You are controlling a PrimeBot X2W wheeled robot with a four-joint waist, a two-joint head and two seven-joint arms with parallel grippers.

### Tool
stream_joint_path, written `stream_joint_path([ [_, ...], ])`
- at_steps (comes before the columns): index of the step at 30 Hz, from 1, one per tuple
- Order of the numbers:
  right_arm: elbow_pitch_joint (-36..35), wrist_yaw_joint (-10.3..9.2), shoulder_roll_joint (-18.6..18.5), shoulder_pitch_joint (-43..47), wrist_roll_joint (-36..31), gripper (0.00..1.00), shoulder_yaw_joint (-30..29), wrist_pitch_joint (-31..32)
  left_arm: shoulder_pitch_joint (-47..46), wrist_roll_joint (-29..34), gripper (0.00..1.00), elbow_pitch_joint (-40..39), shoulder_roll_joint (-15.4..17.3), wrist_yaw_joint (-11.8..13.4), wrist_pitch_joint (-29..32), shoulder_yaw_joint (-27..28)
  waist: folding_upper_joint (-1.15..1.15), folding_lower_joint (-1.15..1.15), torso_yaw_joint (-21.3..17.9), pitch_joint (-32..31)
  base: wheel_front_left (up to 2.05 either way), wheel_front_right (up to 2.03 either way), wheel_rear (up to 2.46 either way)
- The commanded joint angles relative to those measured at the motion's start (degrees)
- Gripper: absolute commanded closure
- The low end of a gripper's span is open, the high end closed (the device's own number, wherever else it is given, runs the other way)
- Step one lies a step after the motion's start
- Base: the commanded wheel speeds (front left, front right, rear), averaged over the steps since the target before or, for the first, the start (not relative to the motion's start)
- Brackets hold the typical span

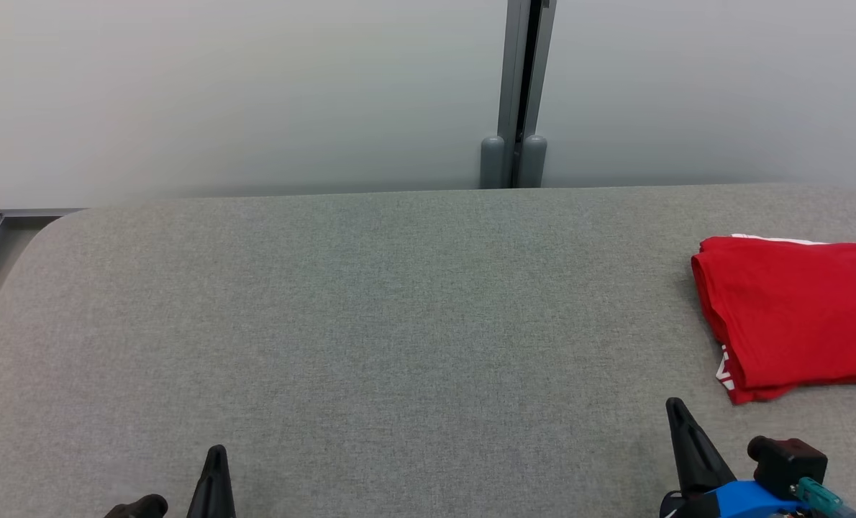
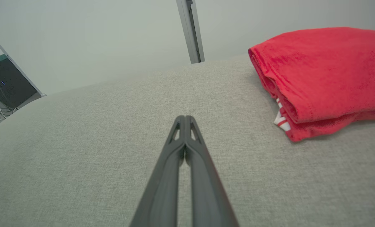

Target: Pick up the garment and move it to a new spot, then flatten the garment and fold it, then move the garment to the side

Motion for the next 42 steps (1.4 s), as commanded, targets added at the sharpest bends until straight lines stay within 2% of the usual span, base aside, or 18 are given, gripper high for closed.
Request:
stream_joint_path([
  [1, -1.3, 0.0, -0.1, -1.0, 3.0, 1.0, -0.4, 0.5, -1.9, -2.3, 1.0, -1.0, 0.1, -0.4, 0.5, 1.0, 0.0, 0.0, 0.0, 0.0, 0.0, 0.0, 0.0],
  [21, -3.2, 0.0, -0.1, -2.1, 22.6, 1.0, -2.3, 5.4, -4.7, -18.3, 1.0, -2.1, -1.0, -2.6, 5.4, 5.0, 0.0, 0.0, -0.3, 0.0, 0.0, 0.0, 0.0],
  [42, -4.7, 0.0, -0.2, -3.0, 38.3, 1.0, -4.0, 9.4, -6.9, -31.1, 1.0, -2.9, -1.9, -4.5, 9.4, 8.2, 0.0, 0.0, -0.6, -0.1, 0.0, 0.0, 0.0],
])
